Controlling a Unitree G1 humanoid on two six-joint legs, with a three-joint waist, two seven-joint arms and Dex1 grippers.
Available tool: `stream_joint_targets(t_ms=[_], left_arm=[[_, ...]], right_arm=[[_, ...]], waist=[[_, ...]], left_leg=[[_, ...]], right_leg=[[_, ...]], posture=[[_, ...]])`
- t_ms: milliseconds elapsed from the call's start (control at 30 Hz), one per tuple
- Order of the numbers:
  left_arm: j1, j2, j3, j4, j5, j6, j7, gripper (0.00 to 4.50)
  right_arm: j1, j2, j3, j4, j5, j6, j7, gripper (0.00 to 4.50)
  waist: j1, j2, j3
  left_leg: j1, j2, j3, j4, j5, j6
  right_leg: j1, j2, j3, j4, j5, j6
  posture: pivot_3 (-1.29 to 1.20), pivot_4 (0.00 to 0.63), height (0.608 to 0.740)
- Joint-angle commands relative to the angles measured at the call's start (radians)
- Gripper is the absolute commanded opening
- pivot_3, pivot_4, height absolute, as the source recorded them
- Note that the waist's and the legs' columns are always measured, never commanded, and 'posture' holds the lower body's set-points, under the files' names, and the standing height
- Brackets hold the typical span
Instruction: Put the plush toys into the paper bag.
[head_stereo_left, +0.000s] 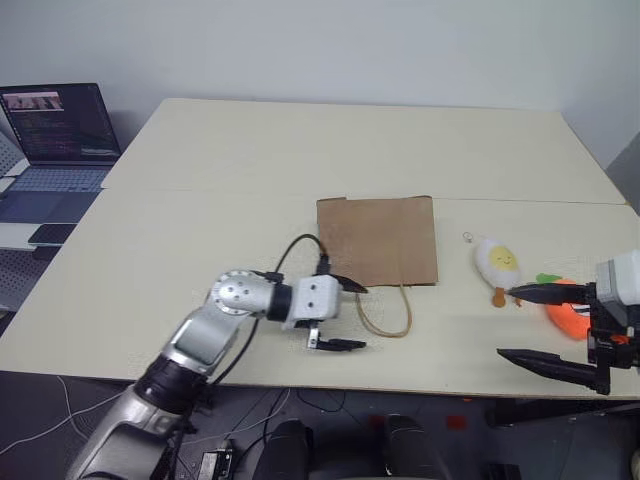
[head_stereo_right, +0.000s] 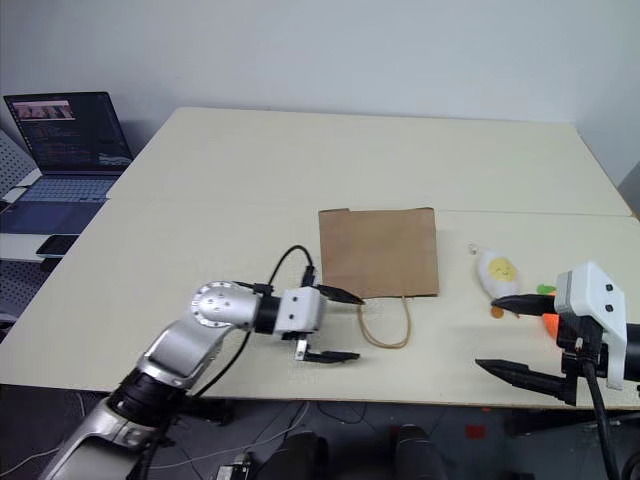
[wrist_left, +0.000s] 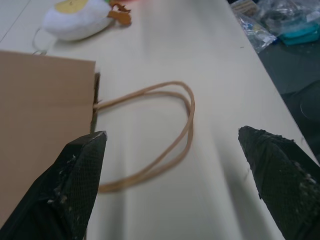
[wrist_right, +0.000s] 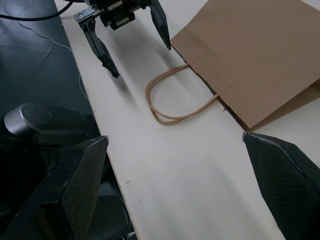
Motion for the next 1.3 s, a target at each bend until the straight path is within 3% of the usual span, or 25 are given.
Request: stream_joint_targets(t_ms=[33, 433, 533, 967, 1267, 1300], left_arm=[[-0.040, -0.041, -0.027, 0.045, 0.053, -0.055, 0.031, 4.48], [-0.126, -0.159, -0.067, 0.273, 0.146, -0.213, 0.066, 4.48], [-0.134, -0.176, -0.073, 0.295, 0.158, -0.236, 0.065, 3.95], [-0.132, -0.195, -0.045, 0.260, 0.110, -0.177, 0.012, 0.12], [-0.210, -0.200, 0.073, 0.153, -0.116, 0.114, -0.051, 0.06], [-0.224, -0.211, 0.098, 0.144, -0.158, 0.183, -0.041, 0.02]], right_arm=[[0.018, -0.006, -0.036, -0.043, 0.020, 0.011, -0.007, 4.50], [0.054, 0.000, -0.099, -0.099, 0.057, 0.036, -0.030, 4.50], [0.061, -0.002, -0.112, -0.102, 0.064, 0.039, -0.030, 4.50], [0.047, 0.004, -0.085, -0.105, 0.086, 0.028, -0.072, 4.50], [-0.085, 0.147, 0.168, -0.118, -0.042, -0.063, -0.350, 4.50], [-0.089, 0.165, 0.193, -0.123, -0.043, -0.062, -0.371, 4.33]], waist=[[-0.002, 0.000, 0.000], [0.000, -0.001, 0.000], [0.000, -0.001, 0.000], [-0.001, -0.001, 0.000], [-0.002, -0.001, 0.000], [-0.002, -0.002, 0.000]], left_leg=[[0.000, 0.000, 0.000, 0.000, 0.000, 0.000], [0.000, 0.000, 0.000, 0.000, 0.000, 0.000], [0.000, 0.000, 0.000, 0.000, 0.000, 0.000], [0.000, 0.000, 0.000, 0.000, 0.000, 0.000], [0.000, 0.000, -0.001, 0.000, 0.000, 0.000], [0.000, 0.000, -0.001, 0.000, 0.000, 0.000]], right_leg=[[0.000, 0.000, 0.000, 0.000, 0.000, 0.000], [0.000, 0.001, 0.000, 0.000, 0.000, 0.000], [0.000, 0.001, 0.000, 0.000, 0.000, 0.000], [0.000, 0.001, 0.000, 0.000, 0.000, 0.000], [0.000, 0.001, 0.000, 0.000, -0.002, 0.003], [0.000, 0.001, -0.001, 0.000, -0.002, 0.003]], posture=[[0.00, 0.150, 0.740], [0.00, 0.150, 0.740], [0.00, 0.150, 0.740], [0.00, 0.150, 0.740], [0.00, 0.150, 0.740], [0.00, 0.150, 0.740]])
